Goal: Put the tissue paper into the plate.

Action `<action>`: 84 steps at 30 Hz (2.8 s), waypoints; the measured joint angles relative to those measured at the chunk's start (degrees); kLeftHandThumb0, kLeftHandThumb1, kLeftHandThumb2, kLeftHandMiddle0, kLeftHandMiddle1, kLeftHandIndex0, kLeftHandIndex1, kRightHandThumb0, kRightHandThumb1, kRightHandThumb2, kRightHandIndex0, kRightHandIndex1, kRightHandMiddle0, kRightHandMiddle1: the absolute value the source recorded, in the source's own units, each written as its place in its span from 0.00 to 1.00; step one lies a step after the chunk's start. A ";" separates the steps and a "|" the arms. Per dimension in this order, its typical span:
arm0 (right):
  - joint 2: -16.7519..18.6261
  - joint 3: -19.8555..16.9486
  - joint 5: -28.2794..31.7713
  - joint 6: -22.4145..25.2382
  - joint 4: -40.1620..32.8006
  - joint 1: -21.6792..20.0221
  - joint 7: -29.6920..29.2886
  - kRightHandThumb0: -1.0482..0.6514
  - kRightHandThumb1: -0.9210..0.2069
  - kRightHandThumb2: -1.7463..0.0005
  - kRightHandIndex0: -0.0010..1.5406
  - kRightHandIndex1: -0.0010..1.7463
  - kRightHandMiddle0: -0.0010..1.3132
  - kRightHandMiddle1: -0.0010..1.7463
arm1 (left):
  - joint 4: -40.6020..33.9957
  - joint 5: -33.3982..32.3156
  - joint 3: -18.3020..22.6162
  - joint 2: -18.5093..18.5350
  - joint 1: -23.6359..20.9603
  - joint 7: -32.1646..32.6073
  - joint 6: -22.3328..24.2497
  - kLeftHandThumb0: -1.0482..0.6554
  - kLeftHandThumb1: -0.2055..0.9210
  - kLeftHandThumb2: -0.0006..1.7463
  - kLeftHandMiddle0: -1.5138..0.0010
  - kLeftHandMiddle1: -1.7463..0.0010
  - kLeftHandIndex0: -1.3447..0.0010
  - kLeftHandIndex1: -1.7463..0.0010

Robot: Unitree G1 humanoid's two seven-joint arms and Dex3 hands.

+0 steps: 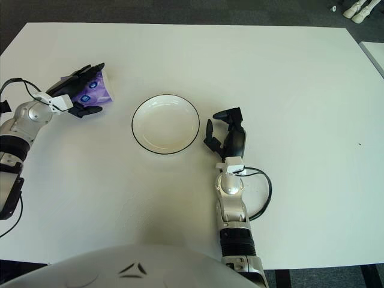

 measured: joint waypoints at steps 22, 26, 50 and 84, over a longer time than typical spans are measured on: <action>0.16 -0.23 1.17 -0.49 0.04 0.29 -0.47 0.38 0.32 0.42 0.41 0.79 0.32 1.00 | 7.97 1.71 -2.84 -2.47 -1.83 8.80 0.98 0.15 0.43 0.56 1.00 0.25 1.00 0.30; 0.17 -0.20 1.20 -0.60 0.08 0.28 -0.45 0.38 0.32 0.42 0.41 0.79 0.32 1.00 | 9.35 2.63 -4.12 -2.96 -2.73 11.91 1.02 0.18 0.37 0.62 0.99 0.07 1.00 0.09; 0.21 -0.14 1.33 -2.91 0.33 0.15 -0.35 0.38 0.33 0.41 0.42 0.79 0.32 1.00 | 12.86 3.63 -6.29 -5.95 -4.32 21.94 0.83 0.39 0.29 0.70 0.40 0.00 0.65 0.00; -0.17 -0.46 1.86 -3.94 0.53 0.14 -0.39 0.38 0.32 0.42 0.45 0.80 0.32 1.00 | 14.26 -9.42 7.43 -14.18 -2.12 27.12 4.19 0.31 0.34 0.85 0.15 0.00 0.47 0.00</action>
